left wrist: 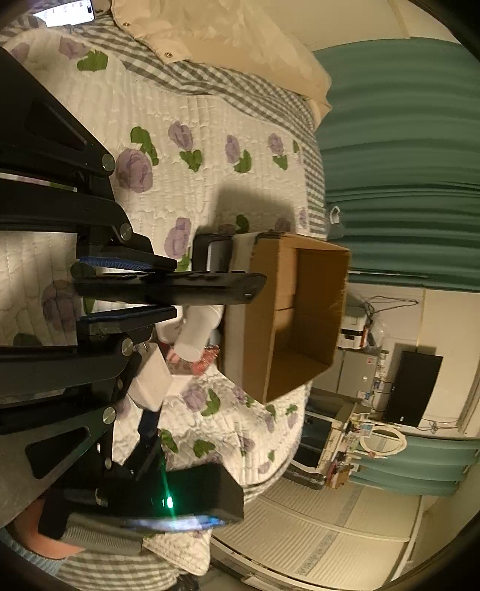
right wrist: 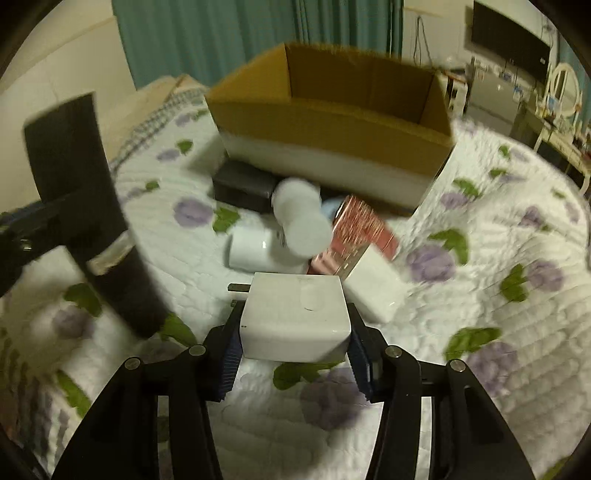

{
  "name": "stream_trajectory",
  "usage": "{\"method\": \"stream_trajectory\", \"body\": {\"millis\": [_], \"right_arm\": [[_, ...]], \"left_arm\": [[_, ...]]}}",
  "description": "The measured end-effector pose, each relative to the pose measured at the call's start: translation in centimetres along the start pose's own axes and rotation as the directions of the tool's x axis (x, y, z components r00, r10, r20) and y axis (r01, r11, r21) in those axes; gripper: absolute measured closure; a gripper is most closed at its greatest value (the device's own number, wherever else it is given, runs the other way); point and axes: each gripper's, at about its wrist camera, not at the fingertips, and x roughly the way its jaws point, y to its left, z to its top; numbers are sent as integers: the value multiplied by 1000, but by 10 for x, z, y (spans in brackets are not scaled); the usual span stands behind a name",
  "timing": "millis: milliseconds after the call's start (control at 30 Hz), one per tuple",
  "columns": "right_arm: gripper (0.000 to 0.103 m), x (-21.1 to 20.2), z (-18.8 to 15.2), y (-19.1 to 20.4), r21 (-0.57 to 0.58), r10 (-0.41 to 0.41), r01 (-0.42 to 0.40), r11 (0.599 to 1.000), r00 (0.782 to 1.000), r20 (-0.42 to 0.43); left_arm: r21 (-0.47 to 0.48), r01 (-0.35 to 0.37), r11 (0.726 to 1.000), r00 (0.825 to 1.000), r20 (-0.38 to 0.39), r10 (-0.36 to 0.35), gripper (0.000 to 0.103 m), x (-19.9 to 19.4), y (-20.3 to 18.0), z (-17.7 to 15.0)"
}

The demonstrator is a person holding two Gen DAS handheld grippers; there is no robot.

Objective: Organize rigid objects
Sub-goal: 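Lift the remote with the left gripper while the right gripper grasps a white charger, then lower the remote into the box and open the left gripper while the right carries the charger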

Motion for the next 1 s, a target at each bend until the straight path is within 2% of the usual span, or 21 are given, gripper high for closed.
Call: {"method": "stream_trajectory", "body": {"millis": [200, 300, 567, 700, 800, 1000], "right_arm": [[53, -52, 26, -9, -34, -21, 25, 999, 991, 132], [53, -75, 53, -9, -57, -32, 43, 997, 981, 190], [53, -106, 127, -30, -89, -57, 90, 992, 946, 319], [53, -98, 163, -44, -103, -69, 110, 989, 936, 345], [53, -86, 183, -54, -83, -67, 103, 991, 933, 353], [53, -43, 198, -70, -50, -57, 77, 996, 946, 318]], "left_arm": [[8, -1, 1000, 1000, 25, 0, 85, -12, -7, 13], [20, -5, 1000, 999, 43, 4, 85, -16, -12, 27], [44, -8, 999, 994, 110, 3, 85, -9, -18, 90], [51, 2, 999, 992, 125, -8, 85, 9, -21, 127], [68, -16, 998, 992, 123, 7, 85, 29, -25, 146], [97, -34, 995, 997, 76, 26, 85, 77, -32, 160]]}}
